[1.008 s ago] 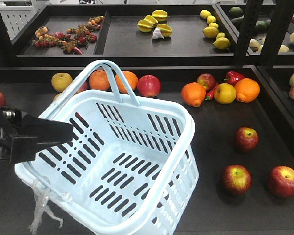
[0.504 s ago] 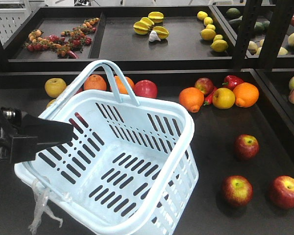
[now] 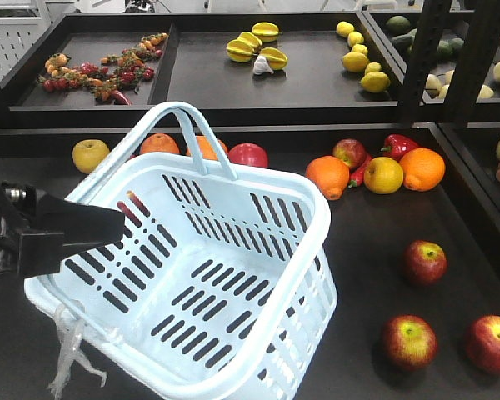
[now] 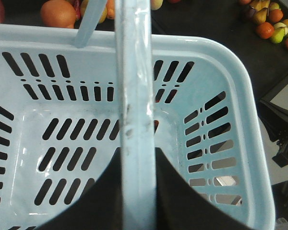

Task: Pick three apples into basket with both arms
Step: 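Drive the base up to the fruit table holding the basket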

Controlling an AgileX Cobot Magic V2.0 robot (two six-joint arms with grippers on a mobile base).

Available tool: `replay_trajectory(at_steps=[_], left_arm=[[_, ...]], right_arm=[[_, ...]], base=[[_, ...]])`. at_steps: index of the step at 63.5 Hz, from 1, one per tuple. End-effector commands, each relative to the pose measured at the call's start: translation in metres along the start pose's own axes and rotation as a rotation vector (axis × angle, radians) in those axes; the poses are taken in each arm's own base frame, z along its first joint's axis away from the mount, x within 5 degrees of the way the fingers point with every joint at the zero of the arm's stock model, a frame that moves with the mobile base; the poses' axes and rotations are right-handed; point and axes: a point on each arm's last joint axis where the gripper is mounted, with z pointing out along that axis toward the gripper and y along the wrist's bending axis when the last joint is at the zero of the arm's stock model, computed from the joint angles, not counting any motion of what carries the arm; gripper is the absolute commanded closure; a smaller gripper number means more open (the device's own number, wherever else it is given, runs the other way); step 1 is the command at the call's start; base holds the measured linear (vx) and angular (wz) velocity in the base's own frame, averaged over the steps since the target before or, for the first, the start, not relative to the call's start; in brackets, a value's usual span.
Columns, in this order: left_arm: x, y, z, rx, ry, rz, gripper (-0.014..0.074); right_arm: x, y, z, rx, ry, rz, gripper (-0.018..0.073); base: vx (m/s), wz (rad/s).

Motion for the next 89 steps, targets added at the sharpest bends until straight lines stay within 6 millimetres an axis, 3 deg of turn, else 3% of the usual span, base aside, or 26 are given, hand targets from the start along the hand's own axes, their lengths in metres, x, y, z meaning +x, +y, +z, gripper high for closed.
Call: replay_trajectory(at_steps=[1, 89], left_arm=[[-0.0135, -0.0098, -0.0105, 0.038, -0.119, -0.014, 0.0603], [-0.0135, -0.0098, -0.0105, 0.038, -0.119, -0.014, 0.0603]], right_arm=[[-0.0027, 0.0002, -0.0001, 0.003, -0.068, -0.017, 0.0561], [-0.0027, 0.0002, -0.0001, 0.003, -0.068, -0.017, 0.0561]], base=[[0.04, 0.00], [0.01, 0.00]])
